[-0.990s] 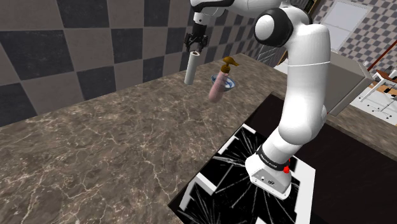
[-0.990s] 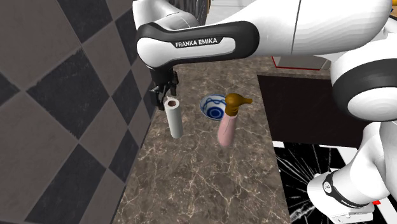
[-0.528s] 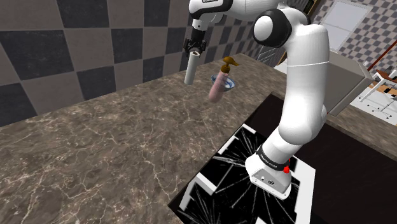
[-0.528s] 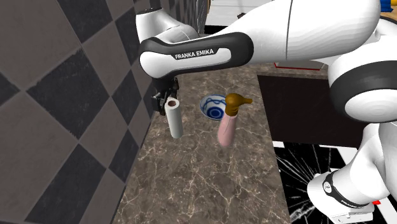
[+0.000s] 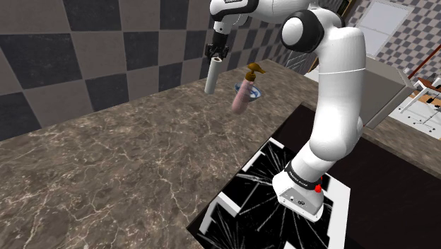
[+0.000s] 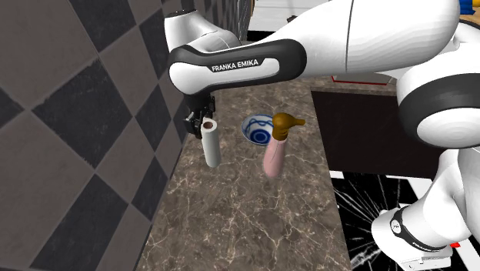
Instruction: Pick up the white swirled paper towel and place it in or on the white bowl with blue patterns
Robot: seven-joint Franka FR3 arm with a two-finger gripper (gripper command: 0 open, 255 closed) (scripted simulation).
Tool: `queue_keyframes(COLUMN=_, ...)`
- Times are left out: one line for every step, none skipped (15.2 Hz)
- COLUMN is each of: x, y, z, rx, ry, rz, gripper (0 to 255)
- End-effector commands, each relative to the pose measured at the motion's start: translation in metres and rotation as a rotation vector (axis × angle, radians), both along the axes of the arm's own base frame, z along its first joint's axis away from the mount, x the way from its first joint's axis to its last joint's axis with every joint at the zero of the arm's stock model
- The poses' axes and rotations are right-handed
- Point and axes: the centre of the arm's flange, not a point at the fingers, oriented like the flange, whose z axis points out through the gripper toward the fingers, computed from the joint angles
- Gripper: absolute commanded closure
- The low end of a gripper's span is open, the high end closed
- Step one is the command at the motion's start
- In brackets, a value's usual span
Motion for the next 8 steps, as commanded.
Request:
queue_keyframes(x=0.0001, y=0.0004, z=-0.0005, rx=0.001, ry=0.001, rz=0.000, gripper=255)
queue_keyframes(x=0.0002, y=0.0004, z=-0.0005, rx=0.001, ry=0.001, rz=0.000, gripper=255)
queue_keyframes(x=0.0003, y=0.0003, z=-0.0005, rx=0.001, ry=0.001, rz=0.000, gripper=255)
queue_keyframes(x=0.0003, y=0.0000, z=-0.0006, rx=0.001, ry=0.001, rz=0.000, gripper=255)
queue_keyframes(x=0.0002, y=-0.0001, z=-0.0006, rx=0.001, ry=0.001, rz=0.000, gripper=255)
queue_keyframes(x=0.0001, y=0.0000, z=-0.0007, rx=0.001, ry=0.001, rz=0.000, gripper=255)
queue_keyframes(x=0.0001, y=0.0005, z=-0.0004, rx=0.001, ry=0.001, rz=0.000, gripper=255)
queue_keyframes(x=0.0001, y=0.0005, z=0.0049, rx=0.001, ry=0.001, rz=0.000, gripper=255)
